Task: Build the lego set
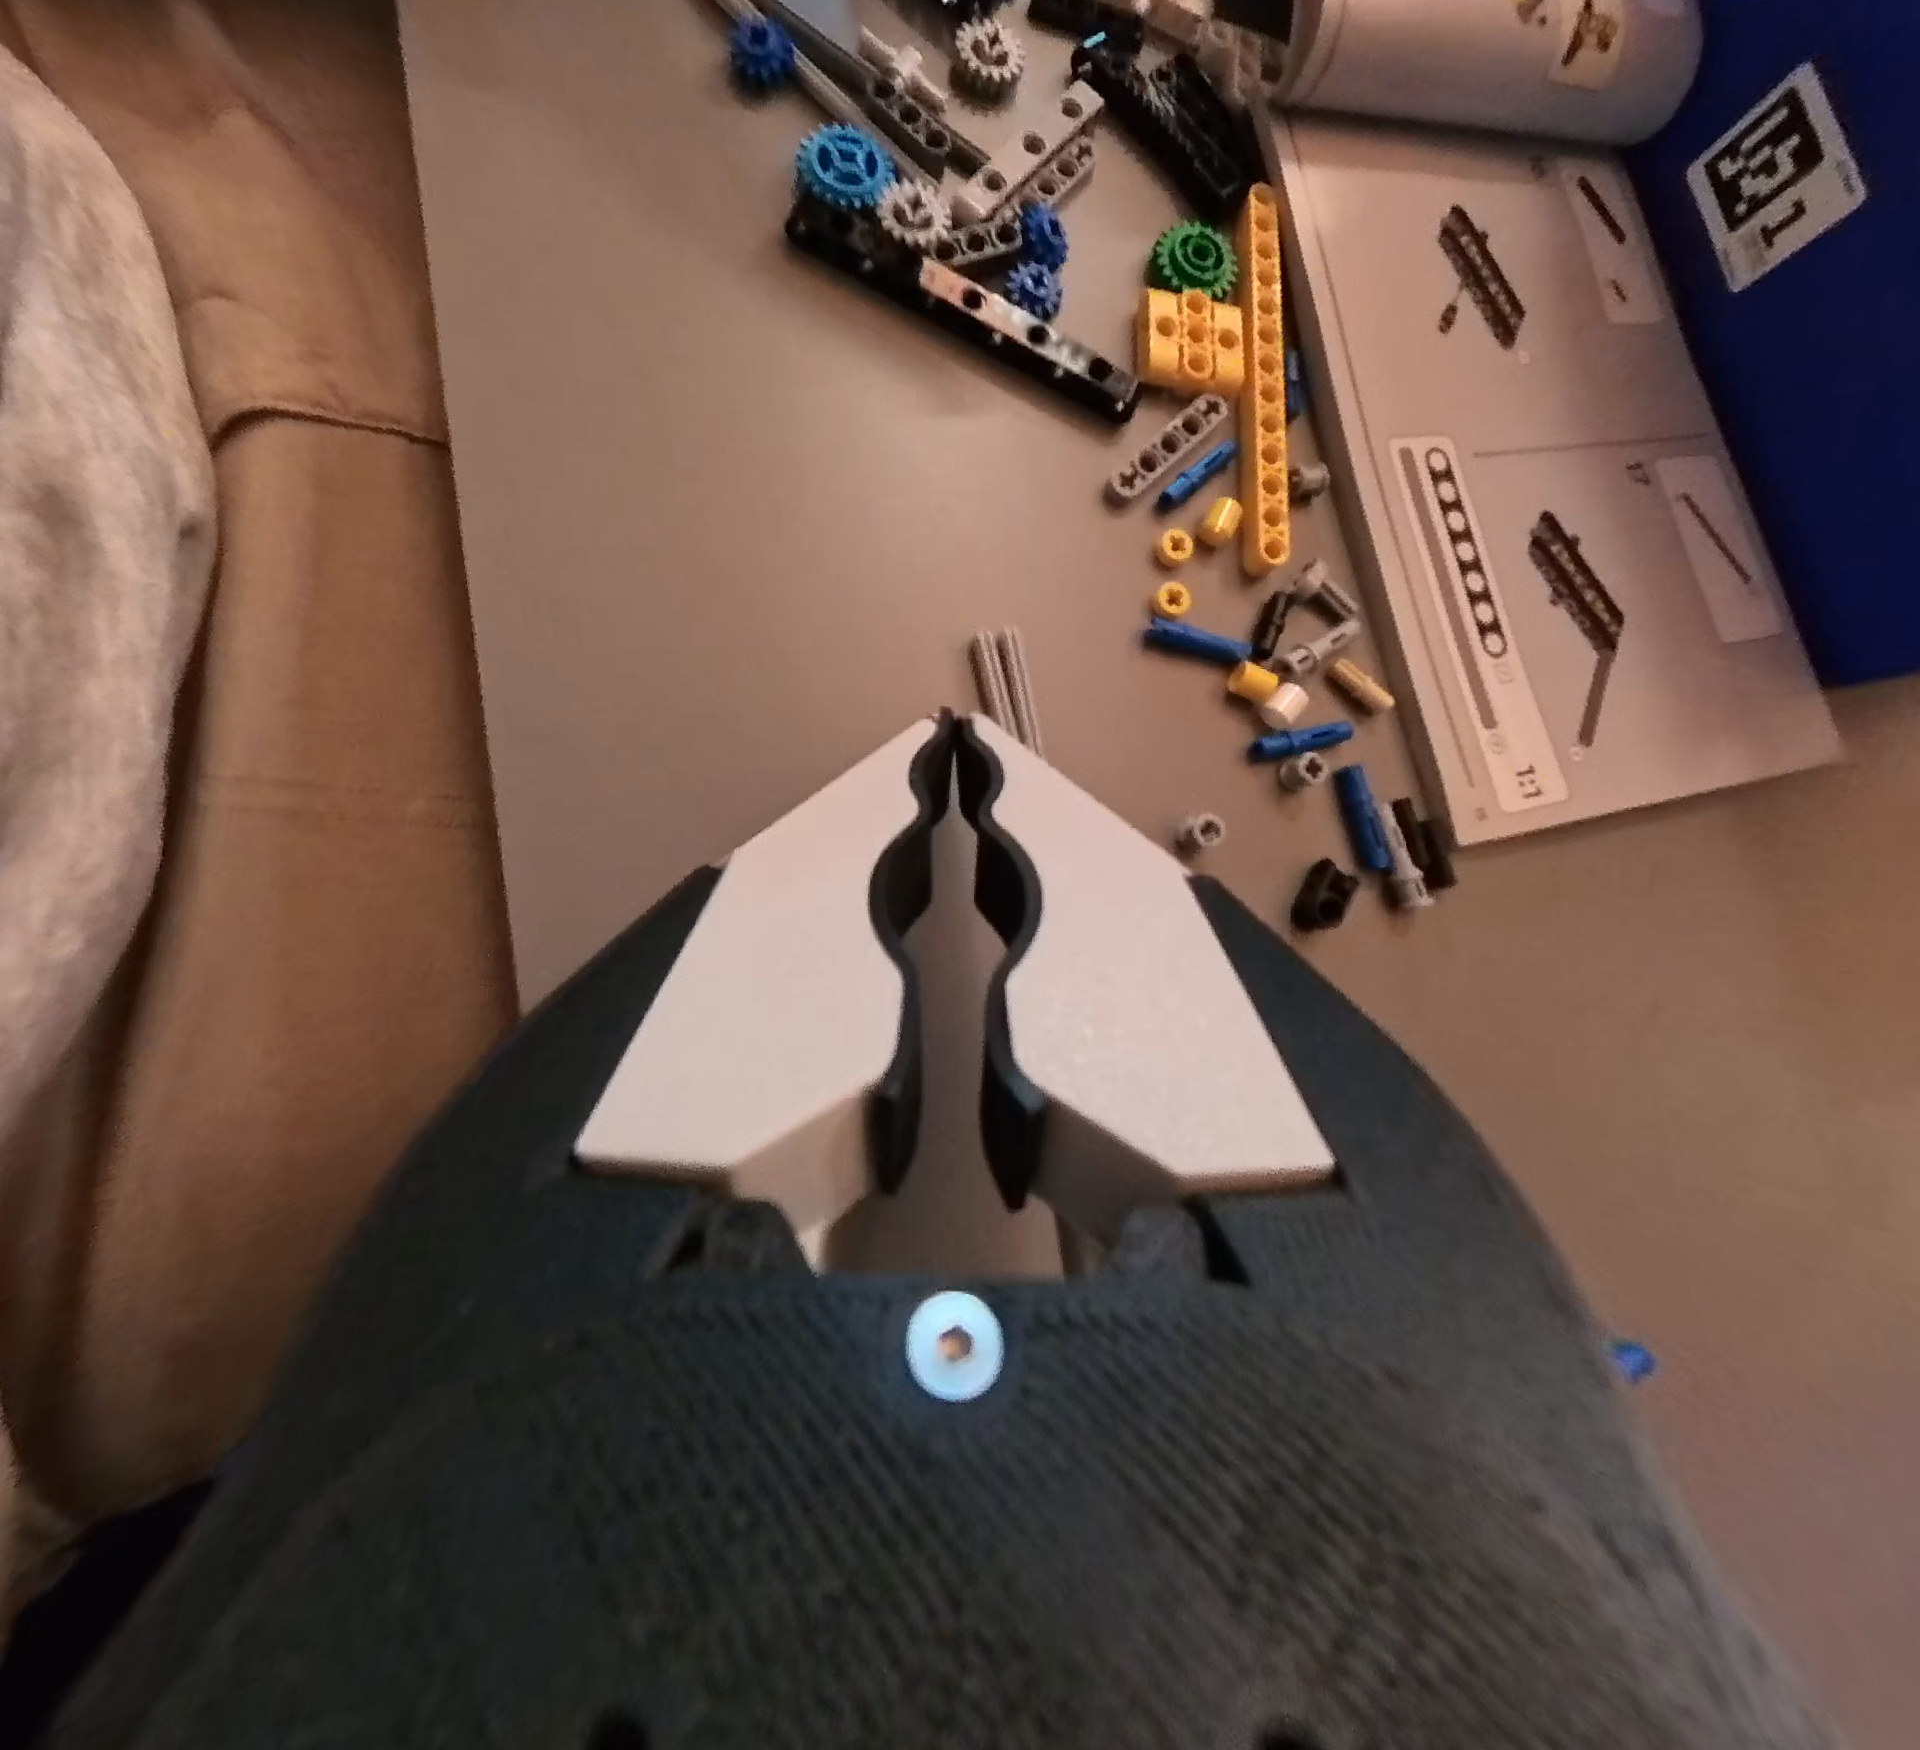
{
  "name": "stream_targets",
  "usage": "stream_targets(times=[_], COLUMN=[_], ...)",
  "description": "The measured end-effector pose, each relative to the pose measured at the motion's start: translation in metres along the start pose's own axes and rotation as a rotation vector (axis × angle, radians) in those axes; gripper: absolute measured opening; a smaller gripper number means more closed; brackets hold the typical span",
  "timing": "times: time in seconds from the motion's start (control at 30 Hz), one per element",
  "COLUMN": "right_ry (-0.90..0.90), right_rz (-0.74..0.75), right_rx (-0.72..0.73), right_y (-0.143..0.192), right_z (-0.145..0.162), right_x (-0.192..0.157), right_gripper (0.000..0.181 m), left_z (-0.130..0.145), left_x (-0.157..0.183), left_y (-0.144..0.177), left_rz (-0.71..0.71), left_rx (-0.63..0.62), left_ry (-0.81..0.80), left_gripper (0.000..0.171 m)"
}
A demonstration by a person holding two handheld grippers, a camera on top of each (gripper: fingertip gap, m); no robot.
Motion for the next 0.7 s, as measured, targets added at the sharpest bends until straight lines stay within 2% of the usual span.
stream_targets(times=[0.13,0.33,0.5,0.6,0.7], right_ry=[-0.005,0.007,0.026,0.035,0.049], right_rz=[-0.04,-0.189,-0.185,-0.183,-0.224], right_rx=[0.082,0.212,0.15,0.129,0.101], right_y=[-0.001,-0.018,-0.04,-0.045,-0.051], right_z=[-0.021,-0.074,-0.101,-0.113,-0.125], right_x=[-0.009,-0.028,-0.023,-0.015,-0.013], right_gripper=[0.0,0.013,0.02,0.012,0.005], left_z=[0.0,-0.002,-0.017,-0.024,-0.026], left_x=[0.0,0.002,0.006,0.006,0.006], left_y=[0.0,0.002,0.026,0.04,0.05], left_rz=[-0.003,-0.007,-0.134,-0.215,-0.215], left_rx=[0.003,0.019,0.127,0.15,0.169], left_ry=[-0.001,-0.013,-0.081,-0.099,-0.082], left_gripper=[0.006,0.006,0.006,0.007,0.006])
Point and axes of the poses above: each gripper's, where its closed fingertips meet, y back along the fingers, z out of its underside, x = y × z across the jaws, the point moved 6 cm from there along y, back along the fingers, and after that the axes turned 14 degrees about -x, right-handed, at the moved point
